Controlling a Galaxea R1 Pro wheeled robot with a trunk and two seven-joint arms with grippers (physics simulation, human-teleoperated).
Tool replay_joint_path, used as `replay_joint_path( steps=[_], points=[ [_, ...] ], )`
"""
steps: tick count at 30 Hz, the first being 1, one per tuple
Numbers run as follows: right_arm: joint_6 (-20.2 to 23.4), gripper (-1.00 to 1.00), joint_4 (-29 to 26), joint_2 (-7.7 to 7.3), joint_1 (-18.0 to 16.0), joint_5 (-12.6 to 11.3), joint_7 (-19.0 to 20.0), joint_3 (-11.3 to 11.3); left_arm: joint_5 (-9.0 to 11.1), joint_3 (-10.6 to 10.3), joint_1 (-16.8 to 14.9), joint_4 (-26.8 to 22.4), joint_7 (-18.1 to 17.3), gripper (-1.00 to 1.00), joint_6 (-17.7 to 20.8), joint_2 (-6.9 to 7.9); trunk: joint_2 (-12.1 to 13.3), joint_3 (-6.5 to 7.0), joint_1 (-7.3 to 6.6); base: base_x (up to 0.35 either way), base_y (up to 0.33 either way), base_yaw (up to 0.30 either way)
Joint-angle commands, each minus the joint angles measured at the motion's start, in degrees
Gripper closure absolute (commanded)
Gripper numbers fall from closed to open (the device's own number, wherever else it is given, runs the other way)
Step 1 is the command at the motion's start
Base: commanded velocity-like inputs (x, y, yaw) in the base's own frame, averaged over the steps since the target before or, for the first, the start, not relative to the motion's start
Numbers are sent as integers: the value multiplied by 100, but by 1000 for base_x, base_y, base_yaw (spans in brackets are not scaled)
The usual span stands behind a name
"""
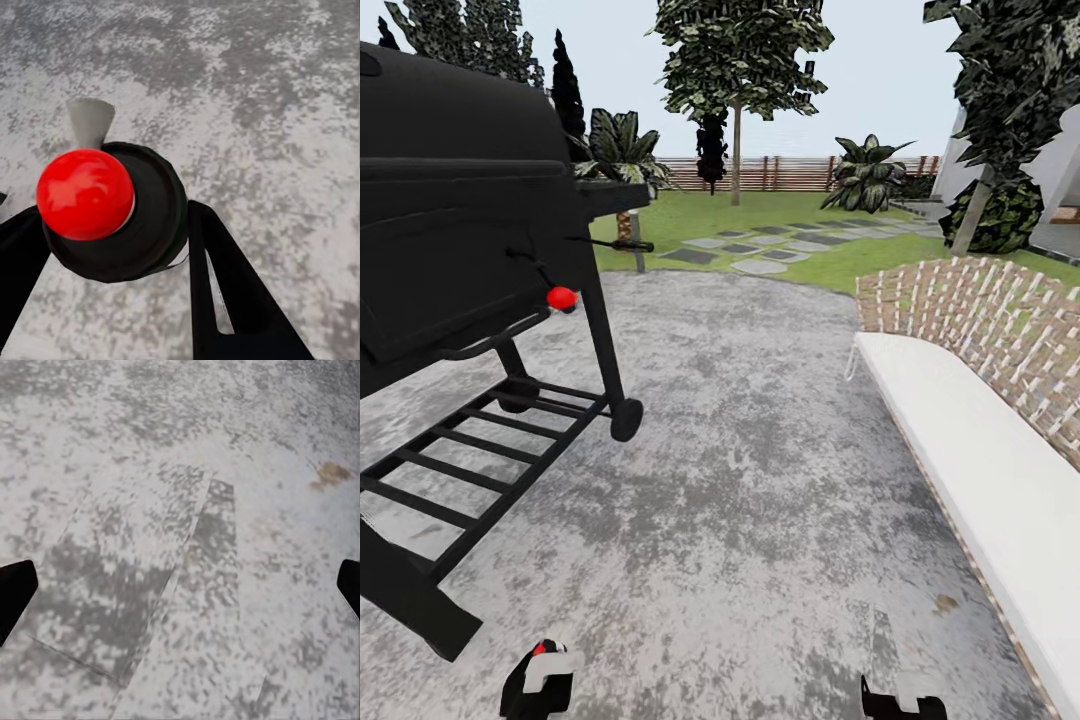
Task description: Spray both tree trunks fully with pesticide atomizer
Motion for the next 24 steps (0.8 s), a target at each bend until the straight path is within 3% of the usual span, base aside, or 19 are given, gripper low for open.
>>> replay_joint_path(
  steps=[1, 24],
  points=[
    [0, -100, 0, 0, 0, 1, 0, 0, -1, 0, 0, 0, -2, 100, 0, 0, 0, 0, 0, 338, 0, -1],
    [0, -100, 105, 0, 0, -13, -8, -6, -1, 0, 0, 11, -2, 100, 14, 4, 0, 0, 0, 339, 0, 0]
  ],
)
